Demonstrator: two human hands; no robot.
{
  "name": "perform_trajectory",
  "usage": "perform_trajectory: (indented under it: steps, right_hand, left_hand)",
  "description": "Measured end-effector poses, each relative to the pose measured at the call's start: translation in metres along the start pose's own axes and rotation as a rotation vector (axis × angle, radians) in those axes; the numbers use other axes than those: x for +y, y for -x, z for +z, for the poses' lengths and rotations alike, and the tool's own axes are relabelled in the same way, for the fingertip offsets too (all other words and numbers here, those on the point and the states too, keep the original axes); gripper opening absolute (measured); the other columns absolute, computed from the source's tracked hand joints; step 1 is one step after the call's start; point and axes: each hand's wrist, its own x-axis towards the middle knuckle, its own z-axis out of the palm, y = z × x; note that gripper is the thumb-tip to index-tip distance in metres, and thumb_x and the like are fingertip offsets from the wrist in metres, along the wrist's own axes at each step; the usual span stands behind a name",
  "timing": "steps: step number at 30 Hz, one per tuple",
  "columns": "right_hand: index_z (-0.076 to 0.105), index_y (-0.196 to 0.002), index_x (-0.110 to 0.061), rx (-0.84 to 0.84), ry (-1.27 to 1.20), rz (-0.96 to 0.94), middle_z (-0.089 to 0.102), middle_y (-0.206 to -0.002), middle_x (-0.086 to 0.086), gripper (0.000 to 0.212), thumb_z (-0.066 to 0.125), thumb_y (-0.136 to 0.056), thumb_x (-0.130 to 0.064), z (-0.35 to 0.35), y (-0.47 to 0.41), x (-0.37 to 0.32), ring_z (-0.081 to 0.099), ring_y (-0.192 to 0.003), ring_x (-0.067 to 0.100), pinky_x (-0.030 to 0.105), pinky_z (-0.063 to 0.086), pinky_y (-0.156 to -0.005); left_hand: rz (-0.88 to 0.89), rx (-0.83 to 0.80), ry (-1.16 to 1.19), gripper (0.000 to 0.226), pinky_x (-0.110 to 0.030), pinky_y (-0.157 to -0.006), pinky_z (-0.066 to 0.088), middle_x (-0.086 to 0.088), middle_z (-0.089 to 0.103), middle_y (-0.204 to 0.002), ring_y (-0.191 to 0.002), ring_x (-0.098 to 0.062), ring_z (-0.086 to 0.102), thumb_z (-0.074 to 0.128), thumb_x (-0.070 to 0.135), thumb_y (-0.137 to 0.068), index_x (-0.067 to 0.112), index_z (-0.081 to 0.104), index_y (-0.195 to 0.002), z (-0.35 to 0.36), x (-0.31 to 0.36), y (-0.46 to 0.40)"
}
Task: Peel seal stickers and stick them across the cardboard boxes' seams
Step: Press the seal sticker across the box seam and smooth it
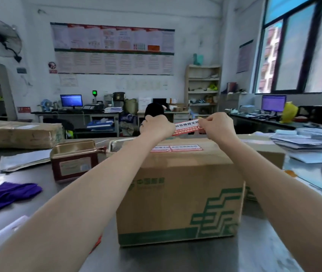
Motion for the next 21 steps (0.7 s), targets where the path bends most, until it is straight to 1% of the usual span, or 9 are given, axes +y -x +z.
perform_trajectory:
  steps: [4,7,9,11,13,15,17,19,21]
  right_hand:
    - [0.071,-0.074,0.005,-0.014,0.039,0.073,0.053,-0.052,0.008,0.034,0.055,-0.091,-0.020,-0.021,-0.008,0.025,0.043,-0.045,0.016,0.024,0.036,-0.045]
    - [0.062,-0.056,-0.004,-0.030,0.063,0.121,0.050,-0.049,0.003,0.041,0.057,-0.092,-0.021,-0.028,-0.011,0.042,0.044,-0.044,0.013,0.022,0.036,-0.043]
    - [0.052,-0.048,-0.010,-0.025,0.055,0.139,0.048,-0.049,0.004,0.046,0.057,-0.092,-0.022,-0.029,-0.013,0.051,0.044,-0.045,0.015,0.025,0.036,-0.046]
    - [0.051,-0.051,-0.008,-0.023,0.040,0.162,0.048,-0.051,0.005,0.044,0.058,-0.092,-0.022,-0.029,-0.015,0.057,0.043,-0.047,0.017,0.026,0.036,-0.049]
    - [0.057,-0.059,-0.005,-0.034,0.023,0.184,0.051,-0.055,0.006,0.037,0.058,-0.092,-0.022,-0.028,-0.016,0.059,0.043,-0.048,0.016,0.026,0.037,-0.050]
    - [0.061,-0.064,-0.003,-0.040,-0.001,0.193,0.054,-0.057,0.007,0.034,0.057,-0.092,-0.022,-0.028,-0.017,0.059,0.046,-0.048,0.014,0.024,0.039,-0.051]
    - [0.061,-0.063,-0.004,-0.037,-0.044,0.207,0.056,-0.056,0.007,0.034,0.057,-0.092,-0.022,-0.026,-0.017,0.058,0.049,-0.045,0.011,0.022,0.043,-0.050]
    - [0.060,-0.062,-0.006,-0.039,-0.089,0.226,0.058,-0.057,0.008,0.035,0.057,-0.093,-0.022,-0.023,-0.017,0.055,0.051,-0.043,0.011,0.021,0.047,-0.050]
    - [0.062,-0.065,-0.005,-0.039,-0.123,0.240,0.059,-0.058,0.008,0.033,0.058,-0.092,-0.021,-0.021,-0.018,0.053,0.053,-0.043,0.011,0.020,0.048,-0.049]
  left_hand:
    - [0.060,-0.066,-0.018,0.016,-0.045,-0.102,0.036,-0.025,0.028,-0.138,-0.116,-0.039,0.040,0.039,0.016,-0.091,0.004,0.048,-0.085,0.024,0.020,-0.007]
    - [0.078,-0.101,-0.036,0.022,-0.045,-0.100,0.037,-0.024,0.030,-0.136,-0.112,-0.039,0.042,0.039,0.019,-0.093,0.004,0.046,-0.078,0.042,0.029,-0.011]
    - [0.080,-0.095,-0.039,0.028,-0.045,-0.098,0.039,-0.024,0.036,-0.132,-0.112,-0.039,0.044,0.039,0.023,-0.093,0.000,0.054,-0.097,0.051,0.032,-0.014]
    - [0.075,-0.092,-0.016,0.040,-0.046,-0.096,0.041,-0.025,0.046,-0.126,-0.112,-0.041,0.048,0.039,0.027,-0.093,-0.005,0.055,-0.111,0.059,0.033,-0.017]
    - [0.076,-0.099,0.017,0.043,-0.048,-0.096,0.042,-0.027,0.054,-0.122,-0.113,-0.043,0.052,0.038,0.028,-0.089,-0.004,0.058,-0.109,0.060,0.034,-0.018]
    - [0.075,-0.094,0.030,0.042,-0.048,-0.094,0.044,-0.025,0.059,-0.118,-0.110,-0.042,0.055,0.036,0.030,-0.086,0.001,0.063,-0.100,0.058,0.035,-0.018]
    - [0.058,-0.076,0.046,0.043,-0.047,-0.093,0.045,-0.023,0.062,-0.114,-0.108,-0.041,0.057,0.034,0.031,-0.085,0.004,0.065,-0.098,0.056,0.036,-0.018]
    - [0.042,-0.052,0.077,0.045,-0.048,-0.096,0.043,-0.023,0.062,-0.115,-0.111,-0.041,0.056,0.033,0.030,-0.088,0.001,0.064,-0.105,0.055,0.035,-0.020]
    - [0.029,-0.046,0.101,0.046,-0.047,-0.096,0.043,-0.020,0.065,-0.110,-0.108,-0.039,0.058,0.030,0.029,-0.092,0.000,0.064,-0.100,0.056,0.032,-0.024]
